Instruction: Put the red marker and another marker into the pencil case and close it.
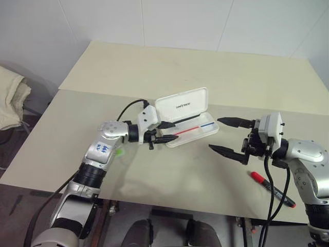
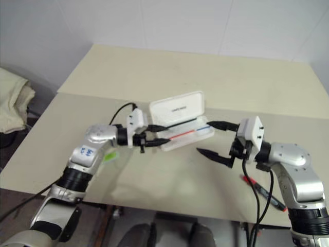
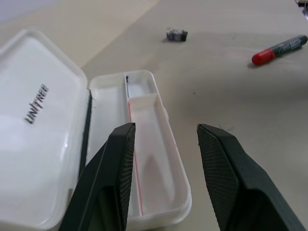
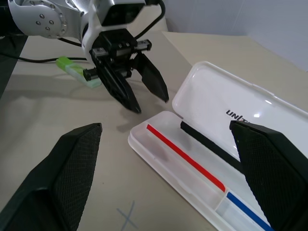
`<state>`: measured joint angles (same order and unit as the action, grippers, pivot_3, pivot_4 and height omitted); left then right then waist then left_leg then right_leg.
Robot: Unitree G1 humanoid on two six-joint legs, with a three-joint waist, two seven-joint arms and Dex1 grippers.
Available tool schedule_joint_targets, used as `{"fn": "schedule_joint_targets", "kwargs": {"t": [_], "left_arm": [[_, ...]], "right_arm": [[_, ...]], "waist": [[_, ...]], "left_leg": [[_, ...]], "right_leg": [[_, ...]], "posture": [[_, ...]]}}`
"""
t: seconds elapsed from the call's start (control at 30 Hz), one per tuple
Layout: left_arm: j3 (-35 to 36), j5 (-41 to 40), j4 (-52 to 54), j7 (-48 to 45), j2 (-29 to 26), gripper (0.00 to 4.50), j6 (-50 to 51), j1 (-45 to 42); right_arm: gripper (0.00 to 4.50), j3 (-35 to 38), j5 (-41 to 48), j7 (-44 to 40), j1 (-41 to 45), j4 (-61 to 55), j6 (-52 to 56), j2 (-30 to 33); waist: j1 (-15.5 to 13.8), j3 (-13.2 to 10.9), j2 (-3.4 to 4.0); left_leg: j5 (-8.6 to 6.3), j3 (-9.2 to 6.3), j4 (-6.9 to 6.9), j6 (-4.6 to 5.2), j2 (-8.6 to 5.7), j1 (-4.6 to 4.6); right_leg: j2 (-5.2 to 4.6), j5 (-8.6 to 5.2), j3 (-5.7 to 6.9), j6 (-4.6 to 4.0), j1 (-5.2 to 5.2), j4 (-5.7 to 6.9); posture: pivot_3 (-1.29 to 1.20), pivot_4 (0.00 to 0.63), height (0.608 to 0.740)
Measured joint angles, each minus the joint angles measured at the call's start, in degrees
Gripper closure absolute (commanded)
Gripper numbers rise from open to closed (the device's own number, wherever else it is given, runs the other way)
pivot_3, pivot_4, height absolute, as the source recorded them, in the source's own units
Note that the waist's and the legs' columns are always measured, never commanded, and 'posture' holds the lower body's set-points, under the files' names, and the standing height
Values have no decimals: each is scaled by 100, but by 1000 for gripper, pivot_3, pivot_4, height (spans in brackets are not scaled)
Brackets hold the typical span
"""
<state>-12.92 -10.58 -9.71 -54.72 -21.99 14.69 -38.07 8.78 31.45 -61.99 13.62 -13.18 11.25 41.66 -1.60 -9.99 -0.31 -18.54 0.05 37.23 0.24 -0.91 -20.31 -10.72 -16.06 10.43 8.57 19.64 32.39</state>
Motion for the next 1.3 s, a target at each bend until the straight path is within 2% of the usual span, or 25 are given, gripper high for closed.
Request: {"fn": "schedule_joint_targets", "kwargs": {"t": [0.13, 0.33, 1.3], "left_arm": [[-296, 150, 6, 18, 197, 2359, 344, -93], [-664, 456, 33, 19, 193, 2359, 832, -152], [-1302, 1341, 8, 93, 161, 2359, 1493, -633]], "right_arm": [[0, 1, 2, -58, -22, 2, -3, 1], [0, 15, 6, -219, -76, 26, -3, 40], [0, 299, 64, -361, -166, -33, 7, 343]], "waist": [[-6, -1, -1], [2, -1, -1], [-8, -2, -3]], "left_leg": [[0, 0, 2, 0, 0, -2], [0, 0, 2, 0, 2, -2], [0, 0, 7, 0, 3, -3]], "right_leg": [[0, 0, 0, 0, 0, -1], [2, 0, 0, 0, 0, 0], [2, 1, 0, -1, -1, 0]], "posture": [[0, 150, 740], [0, 150, 740], [0, 150, 740]]}}
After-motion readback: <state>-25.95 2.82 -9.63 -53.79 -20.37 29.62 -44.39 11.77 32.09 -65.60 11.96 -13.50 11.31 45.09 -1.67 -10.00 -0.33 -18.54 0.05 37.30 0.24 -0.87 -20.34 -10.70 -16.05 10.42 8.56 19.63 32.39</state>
